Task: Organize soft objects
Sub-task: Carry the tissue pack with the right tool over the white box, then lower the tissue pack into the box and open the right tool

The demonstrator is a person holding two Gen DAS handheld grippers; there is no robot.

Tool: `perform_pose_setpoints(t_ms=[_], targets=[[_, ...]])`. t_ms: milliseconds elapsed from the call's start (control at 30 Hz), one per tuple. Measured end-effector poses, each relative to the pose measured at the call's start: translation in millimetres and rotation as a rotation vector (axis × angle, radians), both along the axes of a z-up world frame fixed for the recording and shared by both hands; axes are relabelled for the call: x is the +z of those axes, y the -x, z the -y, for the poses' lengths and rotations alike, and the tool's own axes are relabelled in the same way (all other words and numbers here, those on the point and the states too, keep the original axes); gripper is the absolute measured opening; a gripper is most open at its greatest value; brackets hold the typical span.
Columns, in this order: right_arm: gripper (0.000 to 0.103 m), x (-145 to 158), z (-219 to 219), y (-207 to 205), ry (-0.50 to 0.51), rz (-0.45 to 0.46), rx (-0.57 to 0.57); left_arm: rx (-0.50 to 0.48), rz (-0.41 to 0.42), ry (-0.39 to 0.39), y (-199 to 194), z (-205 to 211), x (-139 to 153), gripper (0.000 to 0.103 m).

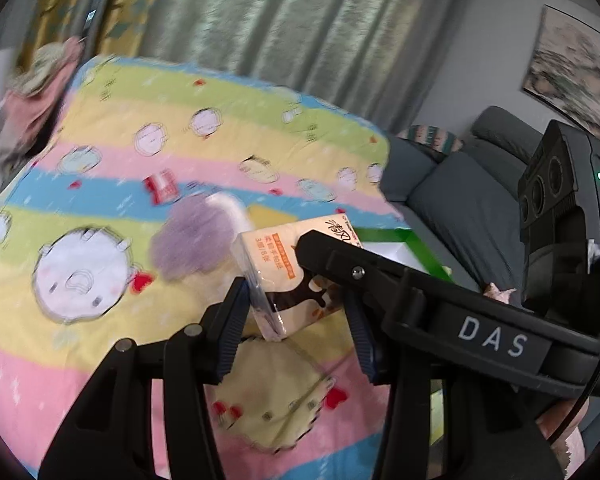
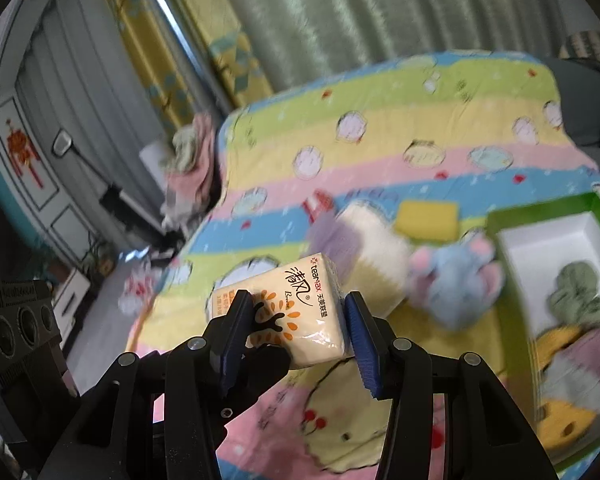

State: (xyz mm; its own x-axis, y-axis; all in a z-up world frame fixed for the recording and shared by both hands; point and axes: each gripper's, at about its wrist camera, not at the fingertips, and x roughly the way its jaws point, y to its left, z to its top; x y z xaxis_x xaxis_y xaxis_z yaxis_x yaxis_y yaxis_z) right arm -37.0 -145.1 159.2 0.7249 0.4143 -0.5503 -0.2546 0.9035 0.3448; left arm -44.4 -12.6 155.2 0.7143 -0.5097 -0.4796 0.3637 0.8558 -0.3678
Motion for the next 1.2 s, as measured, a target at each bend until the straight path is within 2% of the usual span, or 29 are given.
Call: perform_pose_setpoints(t_ms=[267,533,633,867,1033,1200], targets=[[0.051,14,79,1,-0.054,0.043,-0.163,-0.174,0.036,-0.051,-26,83,19,0.046],[0.051,17,151,5,-0.088,0.065,-0.319,-0.328,0.053,-0.091,-47,148,25,0.046],[0.051,12,173,-1,-0.118,0.055,-0.363,-0.357,0.043,-0.109,-56,168,22,0.045],[0.051,-15,212,-25,-0.154,-0.016,-0.427,-0.401,-0.054,-0.146,-87,207,-4,0.044],[0.051,-44,228,-53,-0.188,-0.130,-0.440,-0.387,-0.174,-0.162,-111,218,-31,0.043],[0.051,-69,235,-73,-0.224,-0.215,-0.441,-0.361,-0.249,-0.192,-126,223,-48,0.041]])
